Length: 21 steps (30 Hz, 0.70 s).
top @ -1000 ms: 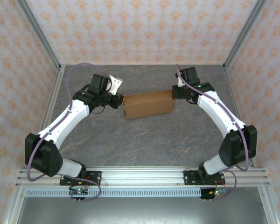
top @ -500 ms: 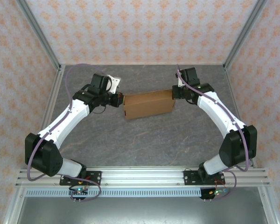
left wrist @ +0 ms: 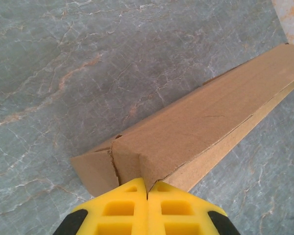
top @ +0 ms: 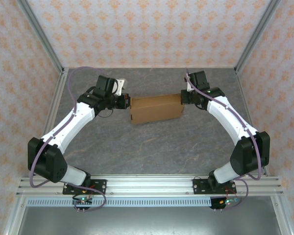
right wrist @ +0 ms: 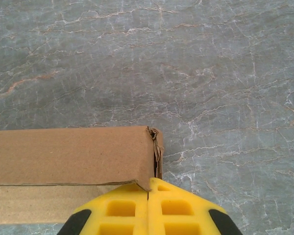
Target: Fold the paper box
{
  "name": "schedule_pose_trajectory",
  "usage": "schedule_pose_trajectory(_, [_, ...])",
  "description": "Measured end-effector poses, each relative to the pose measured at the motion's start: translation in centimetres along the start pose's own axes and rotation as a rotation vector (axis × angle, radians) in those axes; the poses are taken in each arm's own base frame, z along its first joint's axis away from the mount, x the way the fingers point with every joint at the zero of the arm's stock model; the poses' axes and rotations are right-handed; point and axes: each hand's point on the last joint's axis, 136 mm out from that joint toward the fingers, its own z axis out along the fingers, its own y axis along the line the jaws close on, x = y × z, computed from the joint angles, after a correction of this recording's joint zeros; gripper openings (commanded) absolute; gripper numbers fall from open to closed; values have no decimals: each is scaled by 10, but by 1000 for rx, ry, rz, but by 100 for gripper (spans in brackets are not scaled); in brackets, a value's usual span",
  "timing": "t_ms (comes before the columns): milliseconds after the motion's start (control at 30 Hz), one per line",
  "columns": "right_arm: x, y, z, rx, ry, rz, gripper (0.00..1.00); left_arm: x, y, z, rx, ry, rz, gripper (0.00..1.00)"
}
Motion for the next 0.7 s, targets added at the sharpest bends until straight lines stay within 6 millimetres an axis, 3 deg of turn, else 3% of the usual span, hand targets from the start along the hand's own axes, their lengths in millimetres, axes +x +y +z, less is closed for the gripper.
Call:
schedule_pose_trajectory(167, [0, -1, 0, 9, 2, -1, 0, -1, -1, 1, 6, -4, -35, 0])
schedule_pose_trajectory(700, [10, -3, -1, 27, 41, -8, 16, -1, 0, 1, 7, -2, -42, 0])
